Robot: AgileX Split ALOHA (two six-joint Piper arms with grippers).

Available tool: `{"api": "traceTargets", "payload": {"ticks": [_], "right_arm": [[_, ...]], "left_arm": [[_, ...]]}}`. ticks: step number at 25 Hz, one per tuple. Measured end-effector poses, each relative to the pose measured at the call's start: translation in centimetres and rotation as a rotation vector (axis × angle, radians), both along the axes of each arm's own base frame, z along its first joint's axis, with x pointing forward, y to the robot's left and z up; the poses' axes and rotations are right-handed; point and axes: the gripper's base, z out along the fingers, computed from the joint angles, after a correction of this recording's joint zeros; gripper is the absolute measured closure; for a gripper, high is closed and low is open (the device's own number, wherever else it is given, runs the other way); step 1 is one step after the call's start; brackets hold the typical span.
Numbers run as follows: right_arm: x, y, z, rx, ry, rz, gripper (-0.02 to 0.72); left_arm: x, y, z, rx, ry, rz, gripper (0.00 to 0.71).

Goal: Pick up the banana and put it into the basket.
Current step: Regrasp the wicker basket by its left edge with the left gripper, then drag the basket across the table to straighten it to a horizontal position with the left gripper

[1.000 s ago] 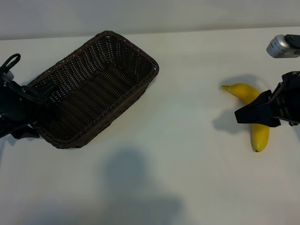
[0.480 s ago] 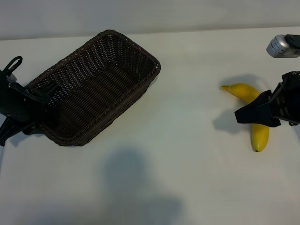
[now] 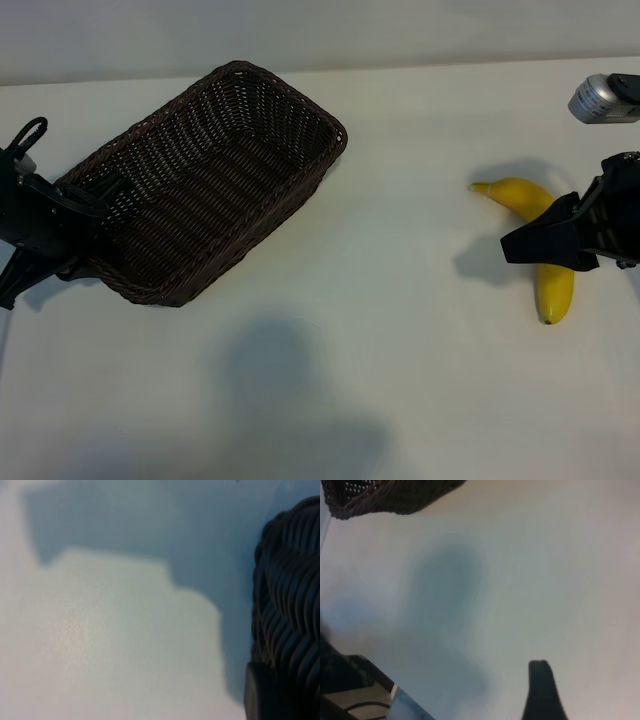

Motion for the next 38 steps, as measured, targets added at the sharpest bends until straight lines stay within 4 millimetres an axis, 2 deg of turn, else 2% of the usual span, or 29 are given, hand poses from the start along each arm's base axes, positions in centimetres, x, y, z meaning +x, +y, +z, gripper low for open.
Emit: {"api": "traceTargets", "payload": {"ticks": [11,22,26,33,38], "right_arm": [[0.0,0.0,0.0,0.0,0.0,0.0,0.232],[0.0,0.0,0.0,0.0,0.0,0.0,0.232],[0.0,0.0,0.0,0.0,0.0,0.0,0.232],[0.0,0.0,0.0,0.0,0.0,0.0,0.232],[0.0,0.0,0.0,0.0,0.0,0.0,0.232]], "left_arm": [[0.3,-0.5,0.5,-0.037,-0.016,-0.121,0.55],[4.2,-0.7,6.1,-0.007,-0.123,-0.37,0.553],[5.6,-0.9,7.2,0.008,-0.141,-0.524,0.553],[8.1,-1.1,7.2,0.001,-0.117,-0.72,0.553],[9.3,-1.9,6.4,-0.085,-0.132,-0.815,0.553]]}}
